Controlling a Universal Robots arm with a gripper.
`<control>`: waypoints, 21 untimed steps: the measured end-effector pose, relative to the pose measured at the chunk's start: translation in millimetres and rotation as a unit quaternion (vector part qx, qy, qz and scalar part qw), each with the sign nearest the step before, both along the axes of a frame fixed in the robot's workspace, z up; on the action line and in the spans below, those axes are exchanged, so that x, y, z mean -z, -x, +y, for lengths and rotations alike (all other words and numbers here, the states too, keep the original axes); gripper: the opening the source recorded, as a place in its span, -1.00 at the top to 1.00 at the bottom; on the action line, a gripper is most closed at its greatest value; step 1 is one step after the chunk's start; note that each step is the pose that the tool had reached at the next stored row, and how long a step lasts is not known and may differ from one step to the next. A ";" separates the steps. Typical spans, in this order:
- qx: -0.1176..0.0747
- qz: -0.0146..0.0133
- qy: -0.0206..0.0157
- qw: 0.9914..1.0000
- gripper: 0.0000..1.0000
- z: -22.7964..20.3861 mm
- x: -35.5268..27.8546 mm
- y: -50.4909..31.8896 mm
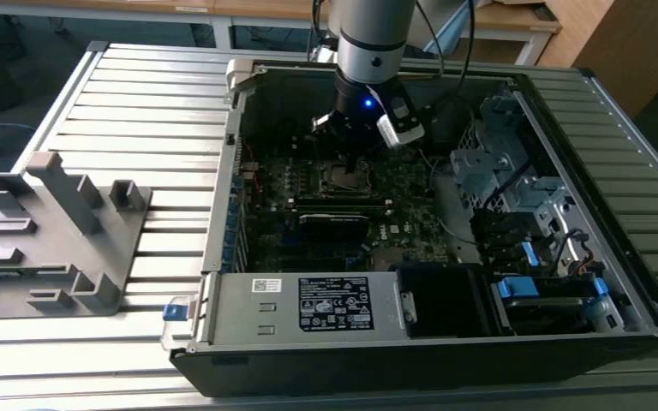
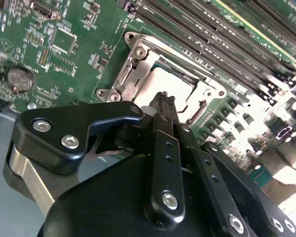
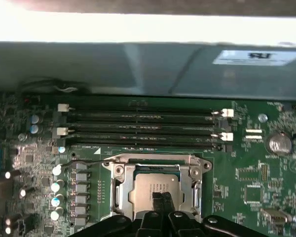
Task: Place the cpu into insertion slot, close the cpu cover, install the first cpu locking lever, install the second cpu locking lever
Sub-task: 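Close the cpu cover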
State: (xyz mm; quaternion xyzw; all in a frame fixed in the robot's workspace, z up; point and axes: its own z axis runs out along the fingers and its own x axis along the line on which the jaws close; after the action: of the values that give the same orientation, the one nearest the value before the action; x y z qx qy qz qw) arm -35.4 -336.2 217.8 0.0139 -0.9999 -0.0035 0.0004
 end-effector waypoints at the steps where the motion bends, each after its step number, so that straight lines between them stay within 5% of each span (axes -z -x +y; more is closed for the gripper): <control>1: -0.005 0.000 0.000 1.000 0.79 0.0 0.0 0.0; 5: -0.024 0.000 0.000 1.000 0.79 0.0 0.2 0.0; 10: -0.025 0.000 0.000 1.000 0.79 0.0 0.2 0.0; 15: 0.002 0.000 0.000 1.000 0.79 0.0 0.8 0.2; 21: 0.003 0.000 0.000 1.000 0.79 0.0 1.6 4.4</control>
State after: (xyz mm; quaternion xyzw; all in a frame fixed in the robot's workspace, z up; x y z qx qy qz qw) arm -39.9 -336.2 216.2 0.0110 -0.9999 -0.0035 0.0003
